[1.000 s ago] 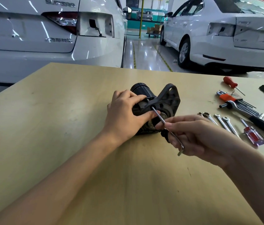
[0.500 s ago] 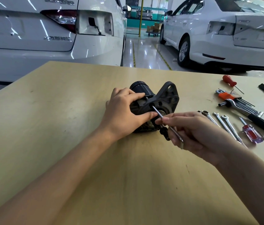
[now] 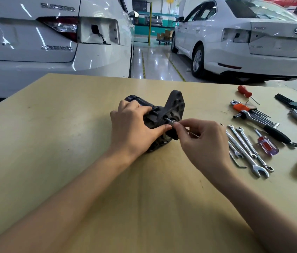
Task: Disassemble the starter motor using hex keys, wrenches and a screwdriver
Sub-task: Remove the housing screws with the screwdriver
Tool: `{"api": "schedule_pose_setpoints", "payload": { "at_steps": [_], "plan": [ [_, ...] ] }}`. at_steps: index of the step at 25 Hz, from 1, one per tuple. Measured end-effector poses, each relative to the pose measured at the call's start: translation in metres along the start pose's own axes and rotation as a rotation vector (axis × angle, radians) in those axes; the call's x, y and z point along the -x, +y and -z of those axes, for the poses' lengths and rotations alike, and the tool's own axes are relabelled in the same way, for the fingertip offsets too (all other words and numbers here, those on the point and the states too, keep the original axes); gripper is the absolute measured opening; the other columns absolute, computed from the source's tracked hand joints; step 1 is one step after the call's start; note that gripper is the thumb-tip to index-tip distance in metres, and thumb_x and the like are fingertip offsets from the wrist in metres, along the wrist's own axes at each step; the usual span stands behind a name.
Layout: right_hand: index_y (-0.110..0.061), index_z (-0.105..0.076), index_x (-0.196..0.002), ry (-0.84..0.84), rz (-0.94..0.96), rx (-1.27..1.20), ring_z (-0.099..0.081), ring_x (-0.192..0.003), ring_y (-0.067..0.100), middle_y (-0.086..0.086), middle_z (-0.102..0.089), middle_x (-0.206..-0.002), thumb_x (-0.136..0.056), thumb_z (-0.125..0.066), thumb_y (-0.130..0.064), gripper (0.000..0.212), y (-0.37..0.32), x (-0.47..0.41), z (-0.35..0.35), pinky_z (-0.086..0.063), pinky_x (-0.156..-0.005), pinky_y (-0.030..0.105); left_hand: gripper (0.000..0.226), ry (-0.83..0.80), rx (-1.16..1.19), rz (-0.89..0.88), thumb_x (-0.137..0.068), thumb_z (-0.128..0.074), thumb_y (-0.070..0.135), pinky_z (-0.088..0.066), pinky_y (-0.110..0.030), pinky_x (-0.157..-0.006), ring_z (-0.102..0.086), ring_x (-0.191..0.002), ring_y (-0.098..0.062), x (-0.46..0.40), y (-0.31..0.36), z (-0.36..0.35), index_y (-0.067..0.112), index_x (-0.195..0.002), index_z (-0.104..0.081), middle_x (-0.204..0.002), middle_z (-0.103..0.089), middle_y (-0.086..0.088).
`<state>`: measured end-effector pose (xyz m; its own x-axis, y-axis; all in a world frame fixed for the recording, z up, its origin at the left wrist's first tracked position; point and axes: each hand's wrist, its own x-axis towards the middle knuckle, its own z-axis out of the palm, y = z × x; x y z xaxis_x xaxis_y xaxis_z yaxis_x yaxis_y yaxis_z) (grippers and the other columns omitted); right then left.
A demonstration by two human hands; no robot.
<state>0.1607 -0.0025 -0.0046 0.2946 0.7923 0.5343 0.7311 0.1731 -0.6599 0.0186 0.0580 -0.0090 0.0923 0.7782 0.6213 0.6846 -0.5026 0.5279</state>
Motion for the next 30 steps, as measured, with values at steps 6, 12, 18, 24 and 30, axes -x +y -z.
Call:
{"api": "schedule_pose_setpoints", "payload": {
  "at_steps": [6, 12, 18, 24, 30],
  "plan": [
    [-0.031, -0.076, -0.077, -0.010, 0.047, -0.087, -0.048, -0.044, 0.010, -0.011, -0.057, -0.046, -0.080, -0.073, -0.029, 0.005, 0.006, -0.010, 0.002, -0.032, -0.047, 0.016, 0.089, -0.418, -0.153, -0.069, -0.051, -0.069, 0.079, -0.023, -0.049, -0.113, -0.036, -0.132, -0.019, -0.027, -0.011, 0.023, 0.034, -0.126, -0.052, -0.139, -0.044, 0.002],
    [-0.028, -0.077, -0.082, -0.070, 0.094, -0.099, -0.044, -0.043, 0.006, -0.021, -0.053, -0.045, -0.082, -0.072, -0.025, 0.006, 0.008, -0.018, 0.001, -0.031, -0.045, 0.011, 0.060, -0.832, -0.193, -0.162, -0.051, -0.050, 0.086, -0.027, -0.041, -0.105, -0.035, -0.105, -0.003, -0.064, -0.011, 0.021, 0.054, -0.102, -0.042, -0.099, -0.044, 0.029],
    [-0.027, -0.077, -0.082, -0.083, 0.246, 0.007, -0.055, -0.046, 0.013, -0.012, -0.067, -0.064, -0.083, -0.069, -0.024, 0.008, 0.010, -0.019, 0.001, -0.042, -0.046, 0.022, 0.048, -0.967, 0.126, -0.072, -0.049, -0.065, 0.074, -0.040, -0.021, -0.081, -0.054, -0.095, 0.010, -0.082, -0.028, 0.018, 0.060, -0.093, -0.054, -0.092, -0.058, 0.037],
    [-0.017, -0.076, -0.076, -0.015, 0.460, 0.158, -0.052, -0.040, 0.024, 0.003, -0.059, -0.047, -0.082, -0.064, -0.020, 0.014, 0.004, -0.018, -0.003, -0.045, -0.041, 0.032, 0.053, -0.851, 0.274, -0.083, -0.051, -0.074, 0.063, -0.049, -0.035, -0.093, -0.060, -0.103, -0.001, -0.074, -0.039, 0.016, 0.050, -0.102, -0.063, -0.100, -0.065, 0.023],
    [-0.015, -0.078, -0.087, 0.018, 0.741, 0.402, -0.048, -0.035, 0.022, -0.003, -0.053, -0.047, -0.084, -0.066, -0.014, 0.012, 0.008, -0.020, 0.001, -0.038, -0.034, 0.025, 0.059, -0.874, 0.337, -0.077, -0.055, -0.076, 0.053, -0.051, -0.035, -0.093, -0.064, -0.100, -0.003, -0.074, -0.036, 0.017, 0.038, -0.111, -0.066, -0.101, -0.070, 0.018]
  ]
}}
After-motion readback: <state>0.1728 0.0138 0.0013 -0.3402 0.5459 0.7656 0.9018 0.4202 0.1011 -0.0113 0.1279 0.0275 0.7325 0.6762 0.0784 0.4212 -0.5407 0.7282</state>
